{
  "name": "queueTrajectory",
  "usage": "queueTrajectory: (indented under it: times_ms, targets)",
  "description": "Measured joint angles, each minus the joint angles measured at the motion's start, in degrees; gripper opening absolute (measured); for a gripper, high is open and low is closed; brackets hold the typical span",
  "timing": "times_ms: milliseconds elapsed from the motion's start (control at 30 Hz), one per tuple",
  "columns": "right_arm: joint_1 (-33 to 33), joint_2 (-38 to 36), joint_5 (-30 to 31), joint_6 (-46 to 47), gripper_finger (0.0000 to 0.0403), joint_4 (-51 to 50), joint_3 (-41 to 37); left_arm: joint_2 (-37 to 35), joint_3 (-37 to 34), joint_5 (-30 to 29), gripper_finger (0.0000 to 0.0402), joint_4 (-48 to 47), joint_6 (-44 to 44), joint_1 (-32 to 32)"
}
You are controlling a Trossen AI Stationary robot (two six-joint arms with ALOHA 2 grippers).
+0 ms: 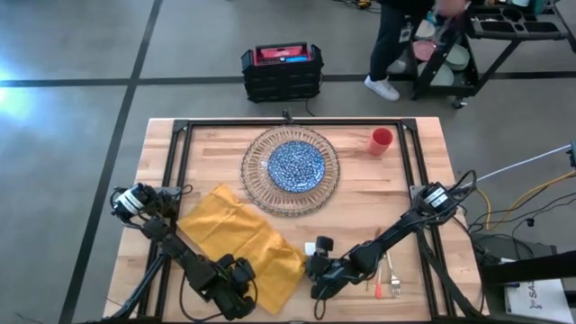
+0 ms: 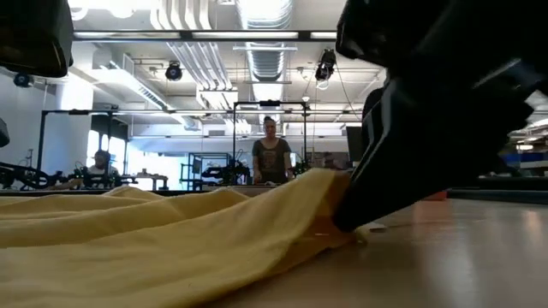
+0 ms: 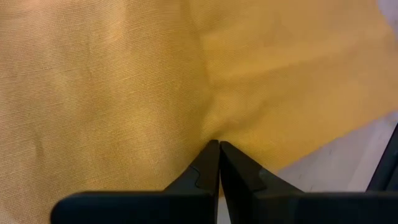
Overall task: Set table place
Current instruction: Fold the yellow napkin
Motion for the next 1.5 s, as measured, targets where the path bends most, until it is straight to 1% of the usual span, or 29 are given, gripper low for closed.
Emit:
queueTrajectory:
  times_ms: [33, 67, 100, 167, 300, 333, 400, 467, 600, 667, 733, 767, 833, 933, 1033, 1100, 1167, 1267, 1333, 1433, 1500]
  targets:
    - [-0.3, 0.0, 0.4, 0.0, 0.0028, -0.2, 0.0, 0.0, 0.0, 0.0, 0.0, 0.0, 0.0, 0.0]
    - [-0.4, 0.0, 1.3, 0.0, 0.0014, -0.2, 0.0, 0.0, 0.0, 0.0, 0.0, 0.0, 0.0, 0.0]
    - [-0.5, -0.2, 2.8, 0.4, 0.001, -0.9, 0.0, 0.0, 0.0, 0.0, 0.0, 0.0, 0.0, 0.0]
    - [-0.6, -0.6, 6.9, 2.8, 0.0006, -5.5, 1.2, 0.0, 0.0, 0.0, 0.0, 0.1, 0.0, 0.0]
    - [0.3, -1.0, 16.1, 6.5, 0.0001, -22.0, 7.0, 0.0, 0.0, 0.0, 0.0, 0.1, 0.0, 0.0]
    - [0.7, -1.0, 17.6, 7.1, 0.0001, -25.6, 8.5, 0.0, 0.0, 0.0, 0.0, 0.5, 0.0, 0.0]
    - [1.1, -1.0, 18.5, 7.0, 0.0001, -29.8, 10.8, 0.0, 0.0, 0.1, 0.0, 0.7, 0.1, 0.0]
    - [1.4, -1.0, 16.8, 4.3, 0.0001, -29.5, 11.6, 0.0, 0.0, 0.1, 0.0, 0.7, 0.1, 0.0]
    - [1.7, -0.6, 10.0, 2.9, 0.0, -29.1, 11.7, 0.0, 0.0, -0.2, 0.0, 1.0, 0.2, 0.0]
    - [1.6, 0.0, 5.6, 3.4, 0.0, -29.0, 11.4, 0.1, 0.0, -0.9, 0.0, 1.6, 0.2, -0.1]
    - [0.9, 1.7, -0.7, 3.4, 0.0, -28.6, 11.2, 0.1, 0.0, -1.0, 0.0, 1.8, 0.2, -0.1]
    - [0.7, 2.5, -2.3, 3.4, 0.0, -27.9, 11.2, 0.1, 0.0, -1.0, 0.0, 1.8, 0.2, -0.1]
    - [0.7, 3.2, -3.1, 3.7, 0.0002, -27.7, 11.4, 0.1, 0.0, -1.1, 0.0, 2.0, 0.2, -0.1]
    - [1.6, 3.4, -2.3, 3.8, 0.0025, -27.8, 11.5, 0.1, 0.0, -1.2, 0.0, 2.8, 0.2, -0.1]
    - [2.8, 1.9, -2.5, 4.2, 0.007, -30.1, 11.3, 0.1, -0.1, -1.4, 0.0, 3.2, 0.2, -0.1]
    - [4.1, -0.1, -1.7, 6.1, 0.0107, -33.3, 11.3, 0.1, -0.1, -1.4, 0.0, 3.4, 0.2, 0.0]
    - [5.2, -3.0, 0.6, 9.5, 0.0143, -40.2, 11.3, 0.2, -0.1, -2.0, 0.0, 4.0, 0.2, 0.2]
    - [6.6, -7.2, 8.9, 16.0, 0.0187, -47.0, 11.3, 0.5, -0.1, -5.2, 0.0, 5.2, 0.2, 0.6]
    - [6.9, -9.8, 12.1, 16.4, 0.0203, -44.4, 11.2, 0.6, -0.1, -7.6, 0.0, 6.1, 0.4, 1.5]
    - [5.8, -11.6, 11.0, 11.0, 0.0207, -35.4, 11.4, 0.6, -0.1, -9.8, 0.0, 8.9, 1.1, 4.7]
    - [5.1, -11.3, 10.3, 7.5, 0.0201, -31.9, 11.3, 0.6, -0.1, -10.8, 0.0, 13.1, 3.7, 7.4]
